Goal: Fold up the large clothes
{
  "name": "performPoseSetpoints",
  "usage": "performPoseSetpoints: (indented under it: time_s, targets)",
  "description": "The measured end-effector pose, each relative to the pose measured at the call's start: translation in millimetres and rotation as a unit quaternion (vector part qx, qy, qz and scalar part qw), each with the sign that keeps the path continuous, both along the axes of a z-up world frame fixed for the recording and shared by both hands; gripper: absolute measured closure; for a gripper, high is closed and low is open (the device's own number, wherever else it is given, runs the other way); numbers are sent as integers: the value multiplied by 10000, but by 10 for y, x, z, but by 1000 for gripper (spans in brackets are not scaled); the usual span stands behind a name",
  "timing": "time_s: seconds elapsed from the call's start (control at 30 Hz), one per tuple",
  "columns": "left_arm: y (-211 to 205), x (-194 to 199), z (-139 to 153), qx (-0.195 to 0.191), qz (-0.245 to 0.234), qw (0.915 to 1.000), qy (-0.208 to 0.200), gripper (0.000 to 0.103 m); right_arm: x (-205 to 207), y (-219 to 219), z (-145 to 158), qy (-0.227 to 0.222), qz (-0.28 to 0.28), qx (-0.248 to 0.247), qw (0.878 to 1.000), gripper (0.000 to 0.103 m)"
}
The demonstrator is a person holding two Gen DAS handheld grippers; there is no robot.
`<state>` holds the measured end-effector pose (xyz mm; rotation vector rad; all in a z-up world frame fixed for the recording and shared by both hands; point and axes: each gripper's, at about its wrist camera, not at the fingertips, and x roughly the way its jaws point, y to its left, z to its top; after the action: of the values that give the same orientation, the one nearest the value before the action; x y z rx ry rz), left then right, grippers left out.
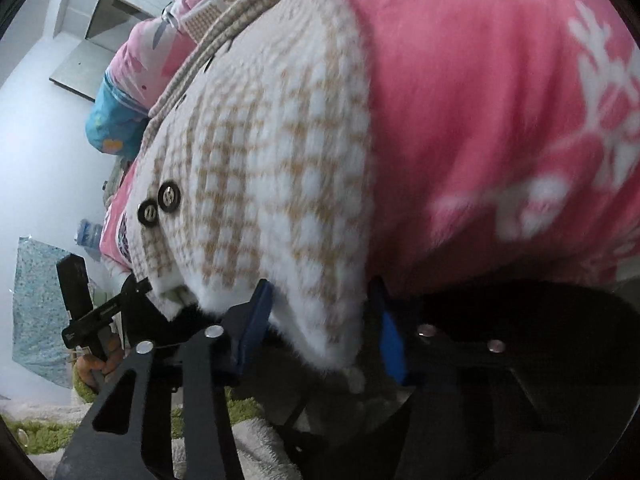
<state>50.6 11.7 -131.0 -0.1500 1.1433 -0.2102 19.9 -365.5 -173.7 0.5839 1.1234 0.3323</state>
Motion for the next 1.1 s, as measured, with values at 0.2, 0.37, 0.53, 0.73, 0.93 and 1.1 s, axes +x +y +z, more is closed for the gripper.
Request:
performPoseSetpoints:
  time_s: [0.2, 0.37, 0.53, 0.73, 0.93, 1.1]
  targets:
    - [53, -213, 195, -245, -97, 9992, -303, 93, -166, 26, 257, -387, -106, 128, 9991, 93]
    - [116, -360, 577, -860, -195, 9918, -920, 96, -272, -19, 600, -881, -204, 386, 9951, 94]
    - [285, -361, 940, -1557, -92, 9784, -1354, 96, -229, 12, 1026, -1445, -219, 510, 9879, 94]
    - [493, -144, 1229, -2095, 39, 9640, -1636, 96, 39, -43, 1391, -1866, -246, 571, 9805, 94]
    - [598, 356, 1397, -2007, 251, 9627, -1796, 96, 563, -60, 1655, -2096, -345, 572, 9755, 94]
    - [653, 838, 1412, -1765, 358, 9674, -1781, 96, 1129, -96, 1702, -2130, -400, 551, 9747, 94]
